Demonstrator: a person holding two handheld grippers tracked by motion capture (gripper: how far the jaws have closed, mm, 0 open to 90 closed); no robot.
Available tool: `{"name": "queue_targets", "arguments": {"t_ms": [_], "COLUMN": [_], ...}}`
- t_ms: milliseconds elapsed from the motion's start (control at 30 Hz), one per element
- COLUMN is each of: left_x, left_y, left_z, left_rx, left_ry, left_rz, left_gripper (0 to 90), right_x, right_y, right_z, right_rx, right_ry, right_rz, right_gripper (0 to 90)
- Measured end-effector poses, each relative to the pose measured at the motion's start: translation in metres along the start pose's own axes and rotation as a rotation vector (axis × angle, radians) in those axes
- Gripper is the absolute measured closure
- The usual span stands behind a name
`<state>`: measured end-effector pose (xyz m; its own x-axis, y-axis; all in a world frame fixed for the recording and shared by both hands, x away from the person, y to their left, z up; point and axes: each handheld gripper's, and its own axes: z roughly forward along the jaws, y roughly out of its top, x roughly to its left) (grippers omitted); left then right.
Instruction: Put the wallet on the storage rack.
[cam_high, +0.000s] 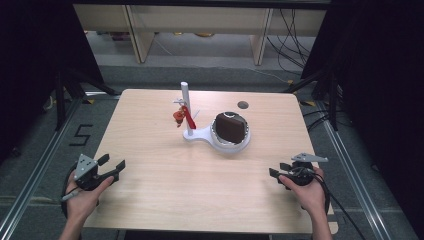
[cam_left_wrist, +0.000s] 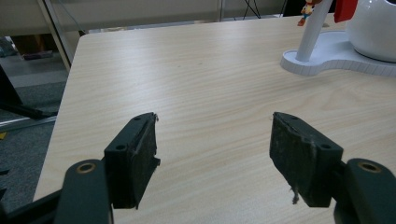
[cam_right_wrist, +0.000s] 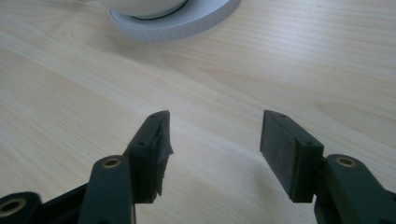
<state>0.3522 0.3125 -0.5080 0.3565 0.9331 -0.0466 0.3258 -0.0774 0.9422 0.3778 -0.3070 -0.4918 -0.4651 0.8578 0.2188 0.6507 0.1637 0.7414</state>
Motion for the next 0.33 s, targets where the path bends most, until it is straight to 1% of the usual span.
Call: {"name": "queue_targets", "arguments": {"t_ms": [33, 67, 100, 133, 167, 200, 233, 267, 300, 333], "left_x": [0.0, -0.001, -0.001, -0.002, -0.002, -0.003, -0.003, -0.003, -0.003, -0.003], "left_y": [0.0, -0.002, -0.002, -0.003, -0.003, -0.005, -0.006, -0.008, -0.009, -0.01], "left_z": [0.0, -0.001, -0.001, -0.002, -0.002, -0.003, -0.003, -0.004, -0.005, -0.006], "left_rx": [0.0, -0.01, -0.01, -0.032, -0.032, -0.042, -0.04, -0.041, -0.041, -0.051], "left_ry": [0.0, 0.002, 0.002, 0.007, 0.007, 0.005, 0.005, 0.007, 0.009, 0.007], "left_rz": [0.0, -0.004, -0.004, -0.008, -0.008, -0.003, -0.002, -0.004, -0.006, -0.008], "left_gripper": [31.2, 30.9, 30.8, 30.5, 30.4, 30.4, 30.4, 30.4, 30.4, 30.8], "right_x": [0.0, -0.003, 0.0, -0.002, -0.002, -0.001, -0.001, 0.0, 0.001, 0.001], "right_y": [0.0, -0.003, -0.005, -0.005, -0.005, -0.006, -0.006, -0.007, -0.008, -0.01], "right_z": [0.0, 0.003, 0.003, 0.004, 0.004, 0.006, 0.005, 0.006, 0.005, 0.005], "right_rx": [0.0, -0.039, -0.046, -0.04, -0.04, -0.041, -0.044, -0.062, -0.073, -0.089], "right_ry": [0.0, -0.012, -0.001, -0.004, -0.004, 0.007, -0.006, -0.003, 0.014, -0.005], "right_rz": [0.0, -0.041, 0.005, -0.032, -0.032, -0.038, -0.044, -0.033, -0.033, -0.043], "right_gripper": [43.8, 43.9, 43.9, 43.8, 43.8, 43.9, 43.9, 43.8, 43.8, 43.8]}}
